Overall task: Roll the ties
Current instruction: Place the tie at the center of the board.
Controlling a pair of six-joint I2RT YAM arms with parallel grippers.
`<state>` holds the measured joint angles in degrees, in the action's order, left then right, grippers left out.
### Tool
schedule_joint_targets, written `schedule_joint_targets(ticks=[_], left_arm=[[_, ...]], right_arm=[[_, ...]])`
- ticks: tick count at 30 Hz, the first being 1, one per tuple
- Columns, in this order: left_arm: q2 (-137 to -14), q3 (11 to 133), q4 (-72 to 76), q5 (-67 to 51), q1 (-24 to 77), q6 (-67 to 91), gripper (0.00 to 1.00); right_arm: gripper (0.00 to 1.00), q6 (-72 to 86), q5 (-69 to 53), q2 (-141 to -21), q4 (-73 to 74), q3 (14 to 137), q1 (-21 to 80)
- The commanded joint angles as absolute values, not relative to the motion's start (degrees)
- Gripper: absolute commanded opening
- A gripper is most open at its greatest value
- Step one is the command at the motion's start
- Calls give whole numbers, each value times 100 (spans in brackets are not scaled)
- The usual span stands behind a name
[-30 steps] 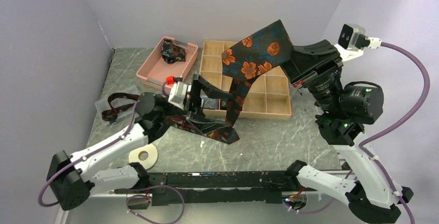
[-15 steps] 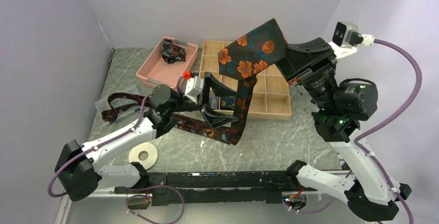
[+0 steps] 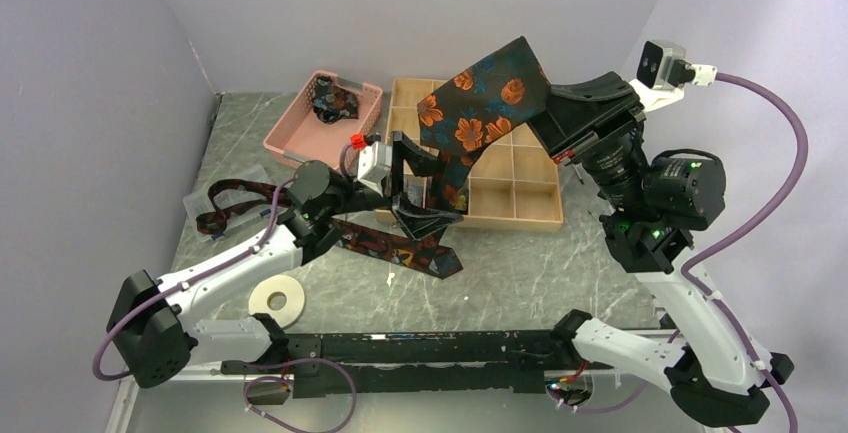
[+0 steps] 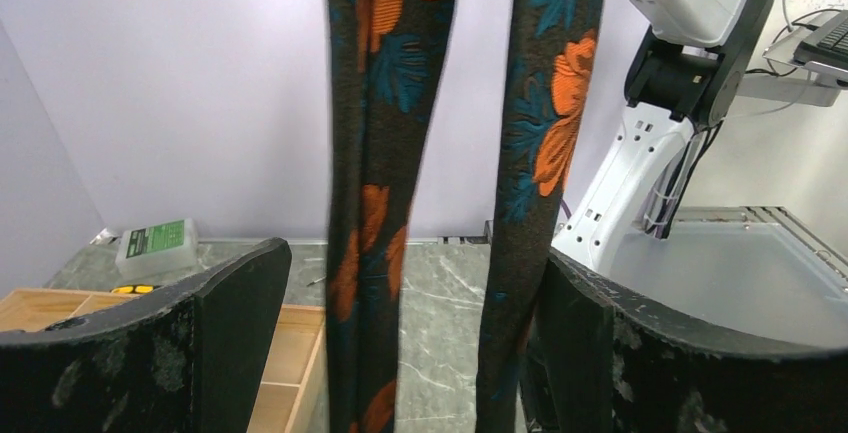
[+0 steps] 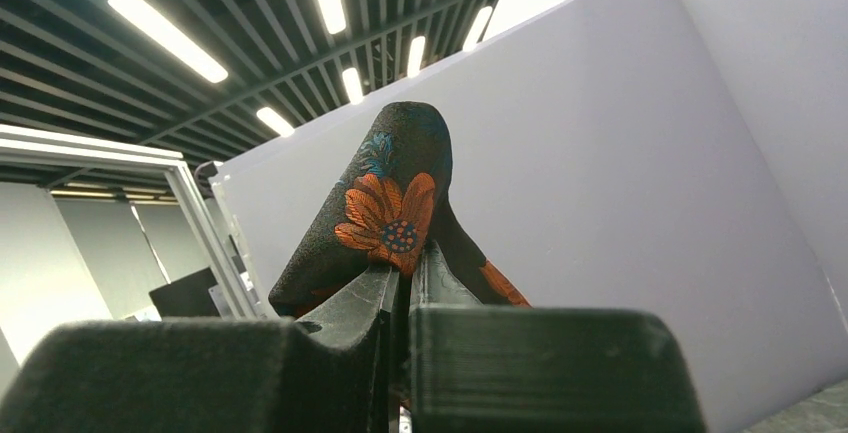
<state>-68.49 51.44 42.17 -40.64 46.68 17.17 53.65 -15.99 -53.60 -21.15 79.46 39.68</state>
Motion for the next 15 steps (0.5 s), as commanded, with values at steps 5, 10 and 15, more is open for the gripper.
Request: schedule_joint_targets(ticks=[5, 10, 15], left_arm=[[-7366, 5517, 4611, -4811, 4561, 1983, 56], [-6791, 5264, 2882, -4380, 4562, 1519, 4], [-6040, 5309, 23, -3734, 4568, 1365, 3]], right_arm=[[0, 5392, -1605, -5264, -2447, 8088, 3949], [0, 4538, -799, -4846, -1788, 7829, 3953], [0, 3578, 1430, -3981, -719, 6777, 3950]])
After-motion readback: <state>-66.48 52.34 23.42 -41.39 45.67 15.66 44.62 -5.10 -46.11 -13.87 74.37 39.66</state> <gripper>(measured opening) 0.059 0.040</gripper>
